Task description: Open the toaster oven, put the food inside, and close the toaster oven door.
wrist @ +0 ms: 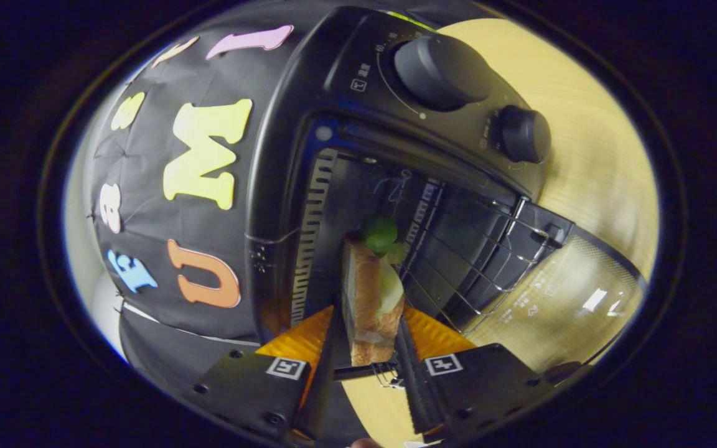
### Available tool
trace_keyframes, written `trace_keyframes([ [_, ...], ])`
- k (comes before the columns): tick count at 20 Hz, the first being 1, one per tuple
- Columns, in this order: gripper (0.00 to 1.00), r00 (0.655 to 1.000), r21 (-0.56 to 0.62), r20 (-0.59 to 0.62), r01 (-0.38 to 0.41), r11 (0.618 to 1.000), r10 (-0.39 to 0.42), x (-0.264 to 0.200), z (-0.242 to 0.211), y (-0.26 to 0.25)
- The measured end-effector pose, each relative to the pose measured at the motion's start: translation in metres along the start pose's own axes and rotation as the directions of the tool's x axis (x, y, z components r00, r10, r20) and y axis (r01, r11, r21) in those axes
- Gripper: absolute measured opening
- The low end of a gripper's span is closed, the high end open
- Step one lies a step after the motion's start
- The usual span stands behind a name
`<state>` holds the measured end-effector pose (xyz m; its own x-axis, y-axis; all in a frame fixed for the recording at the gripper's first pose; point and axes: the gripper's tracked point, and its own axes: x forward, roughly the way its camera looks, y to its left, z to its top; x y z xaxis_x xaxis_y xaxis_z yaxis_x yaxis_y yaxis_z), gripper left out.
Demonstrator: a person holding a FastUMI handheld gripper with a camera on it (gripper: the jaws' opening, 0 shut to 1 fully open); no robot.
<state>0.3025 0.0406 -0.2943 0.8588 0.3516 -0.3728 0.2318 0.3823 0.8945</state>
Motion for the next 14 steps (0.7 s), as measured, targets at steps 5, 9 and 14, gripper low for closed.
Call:
trace_keyframes([
  [5, 0.96, 0.992, -0.125, -0.075, 0.087, 0.988, -0.097, -0.015, -0.025, -0.003],
  [9, 0.99, 0.976, -0.282, -0.120, 0.144, 0.949, -0.184, -0.045, -0.042, 0.001],
  [14, 0.99, 0.966, -0.517, -0.115, 0.143, 0.844, -0.233, -0.114, -0.056, 0.030],
])
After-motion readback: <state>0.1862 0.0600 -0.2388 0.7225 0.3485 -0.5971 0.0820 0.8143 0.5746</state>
